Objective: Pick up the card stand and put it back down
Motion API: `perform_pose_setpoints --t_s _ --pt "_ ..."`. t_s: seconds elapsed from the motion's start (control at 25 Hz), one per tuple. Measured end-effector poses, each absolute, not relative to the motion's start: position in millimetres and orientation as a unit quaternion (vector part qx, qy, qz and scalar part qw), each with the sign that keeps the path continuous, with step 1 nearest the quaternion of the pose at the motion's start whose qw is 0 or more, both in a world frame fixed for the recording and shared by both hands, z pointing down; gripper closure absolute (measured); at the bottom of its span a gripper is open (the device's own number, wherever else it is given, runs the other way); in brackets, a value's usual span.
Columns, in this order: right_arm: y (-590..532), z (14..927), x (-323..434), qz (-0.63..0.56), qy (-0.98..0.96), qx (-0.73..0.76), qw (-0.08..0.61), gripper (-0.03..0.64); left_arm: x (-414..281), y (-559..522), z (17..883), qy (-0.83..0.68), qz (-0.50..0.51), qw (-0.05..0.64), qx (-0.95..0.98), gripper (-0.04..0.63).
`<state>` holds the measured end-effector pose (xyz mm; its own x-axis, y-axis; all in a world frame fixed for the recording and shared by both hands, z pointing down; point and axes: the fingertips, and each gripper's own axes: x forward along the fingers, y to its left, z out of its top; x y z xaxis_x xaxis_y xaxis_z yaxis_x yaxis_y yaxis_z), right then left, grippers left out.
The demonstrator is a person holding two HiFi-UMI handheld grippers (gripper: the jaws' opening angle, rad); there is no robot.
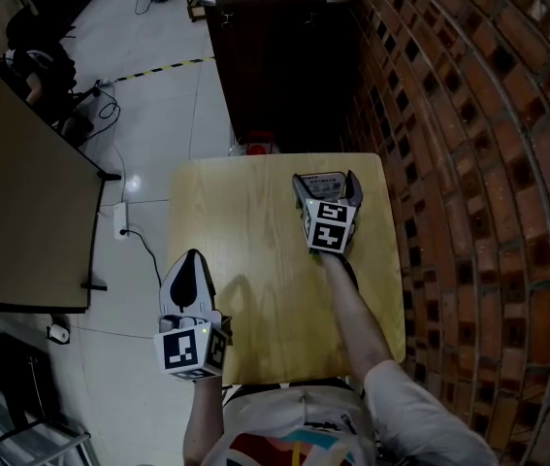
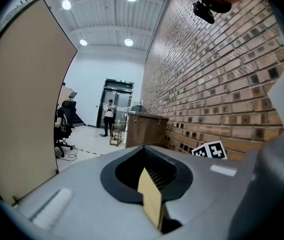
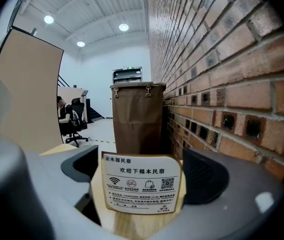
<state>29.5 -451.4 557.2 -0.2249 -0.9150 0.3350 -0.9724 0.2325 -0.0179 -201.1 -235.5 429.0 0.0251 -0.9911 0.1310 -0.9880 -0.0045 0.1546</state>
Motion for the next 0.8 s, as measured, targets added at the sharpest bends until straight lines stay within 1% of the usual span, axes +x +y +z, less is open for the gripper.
perform_pose_setpoints --t_s 0.04,0.08,0.12,0.16,0.4,0.6,0.68,0.8 --pt "-444.4 549.8 30.3 0.107 -0.774 0.611 0.130 0.178 -199.5 -234.6 428.1 -0.695 -0.008 0.100 0.712 0.591" --pt "-435.1 540.7 31.1 0.095 -0.773 0.613 0.135 0.315 -197.0 -233.7 427.0 -0.692 -0.009 0.098 0.715 0.591" --pt "-423.7 529.5 31.0 0.078 -0.774 0.613 0.139 0.522 -193.9 -232.7 425.2 -0.689 -0.012 0.096 0.718 0.591" --pt "-411.0 517.2 29.1 0.061 -0.780 0.608 0.137 0.617 -190.2 -231.6 422.8 -0.687 -0.016 0.094 0.720 0.591" --pt "-330.4 445.7 22.5 0.037 -0.816 0.574 0.053 0.617 -159.3 -220.9 407.7 -0.663 -0.032 0.081 0.744 0.591" --pt "-239.9 398.3 25.5 0.061 -0.839 0.541 -0.017 0.617 -132.3 -203.6 393.6 -0.643 -0.042 0.066 0.762 0.591" --pt "-205.9 389.9 28.9 0.065 -0.842 0.534 -0.028 0.617 -123.6 -195.3 390.1 -0.634 -0.040 0.057 0.770 0.591" --pt "-179.8 386.9 37.4 0.053 -0.840 0.539 -0.023 0.617 -116.6 -188.1 384.8 -0.628 -0.042 0.047 0.776 0.591"
